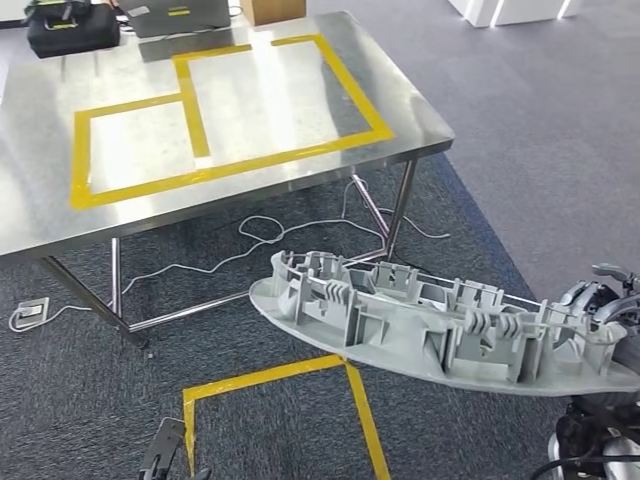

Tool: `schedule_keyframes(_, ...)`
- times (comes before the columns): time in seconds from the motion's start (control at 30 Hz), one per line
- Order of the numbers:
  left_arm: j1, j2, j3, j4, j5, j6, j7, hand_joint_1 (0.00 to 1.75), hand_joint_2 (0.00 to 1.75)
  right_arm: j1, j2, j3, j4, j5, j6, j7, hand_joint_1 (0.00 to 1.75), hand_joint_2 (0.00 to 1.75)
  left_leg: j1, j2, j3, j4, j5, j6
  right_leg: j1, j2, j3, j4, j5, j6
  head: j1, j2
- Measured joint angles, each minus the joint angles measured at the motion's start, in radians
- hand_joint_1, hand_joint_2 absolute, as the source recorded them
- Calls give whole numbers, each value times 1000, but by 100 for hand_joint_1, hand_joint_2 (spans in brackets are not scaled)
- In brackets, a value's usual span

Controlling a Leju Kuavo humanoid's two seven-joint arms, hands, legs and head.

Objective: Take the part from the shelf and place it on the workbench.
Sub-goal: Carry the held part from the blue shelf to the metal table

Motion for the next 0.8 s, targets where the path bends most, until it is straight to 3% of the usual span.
schedule_keyframes(0.07, 6, -5, 0, 0, -6, -3, 4, 0, 175, 0, -5, 0, 0, 4, -1, 2, 175, 175, 0, -27, 0, 0, 0, 2, -1, 13, -63, 120, -40, 2, 2, 0)
schedule_keyframes(0.1, 10, -8, 0, 0, -7, -4, 5, 0, 175, 0, -8, 0, 0, 8, -2, 3, 175, 175, 1, -41, 1, 1, 0, 2, -1, 14, -73, 132, -31, 2, 2, 0)
schedule_keyframes(0.13, 13, -10, 0, 0, -8, -5, 5, 0, 175, -2, -11, 0, 0, 13, -4, 5, 175, 175, 2, -55, 2, 1, 0, 1, -2, 16, -63, 101, -3, 2, 2, 0)
schedule_keyframes(0.17, 15, -13, 0, 0, -8, -6, 4, 0, 175, -5, -14, 0, 0, 20, -6, 7, 175, 175, 3, -69, 4, 2, 0, 0, -5, 23, -36, 36, 38, 2, 2, 0)
schedule_keyframes(0.23, 14, -17, 0, 0, -10, -7, 0, 0, 175, -13, -22, 1, 0, 29, -8, 13, 175, 175, 4, -94, 3, 5, -1, -8, -13, 63, 28, -100, 94, 3, 2, 0)
schedule_keyframes(0.3, 12, -20, -1, 0, -21, -7, -7, 0, 175, -23, -29, 1, 1, 23, -4, 20, 175, 175, 5, -115, -7, 8, 4, -22, -16, 88, 55, -154, 103, -2, 2, 0)
schedule_keyframes(0.37, 13, -22, -6, 0, -40, -5, -10, 0, 175, -36, -36, 2, 2, 8, 5, 29, 175, 175, 8, -130, -14, 6, 9, -34, -15, 73, 55, -157, 105, -15, 1, 0)
schedule_keyframes(0.43, 11, -25, -14, 0, -52, -3, -10, 0, 175, -53, -42, 5, 4, 2, 9, 35, 175, 175, 6, -94, -30, 35, -11, -45, -17, 53, 57, -160, 109, -29, -5, 0)
schedule_keyframes(0.5, 6, -29, -18, 0, -54, -3, -10, 0, 175, -62, -48, 6, 5, 2, 10, 38, 175, 175, 3, -35, -85, 146, -70, -53, -16, 29, 58, -162, 108, -39, -14, 0)
schedule_keyframes(0.57, 4, -33, -20, 0, -54, -4, -10, 0, 175, -64, -54, 6, 8, 4, 10, 40, 175, 175, 5, -15, -149, 276, -119, -58, -13, 4, 58, -162, 107, -43, -16, 0)
schedule_keyframes(0.6, 5, -35, -21, 0, -53, -4, -10, 0, 175, -64, -56, 7, 10, 6, 9, 42, 175, 175, 5, -14, -162, 301, -119, -58, -13, -7, 59, -162, 106, -43, -16, 0)
schedule_keyframes(0.63, 6, -36, -21, 0, -51, -4, -10, 0, 175, -64, -58, 7, 11, 8, 8, 44, 175, 175, 5, -14, -154, 285, -100, -57, -12, -15, 59, -162, 106, -43, -16, 0)
schedule_keyframes(0.73, 7, -36, -21, 0, -42, -6, -10, 0, 175, -65, -67, 8, 12, 18, 2, 49, 175, 175, 3, -2, -48, 88, -12, -45, -8, -32, 62, -160, 101, -36, -16, 0)
schedule_keyframes(0.8, 10, -36, -21, 0, -38, -7, -8, 0, 175, -64, -76, 8, 12, 24, -3, 48, 175, 175, 2, 7, -8, 10, 4, -41, -2, -37, 61, -157, 98, -33, -14, 0)
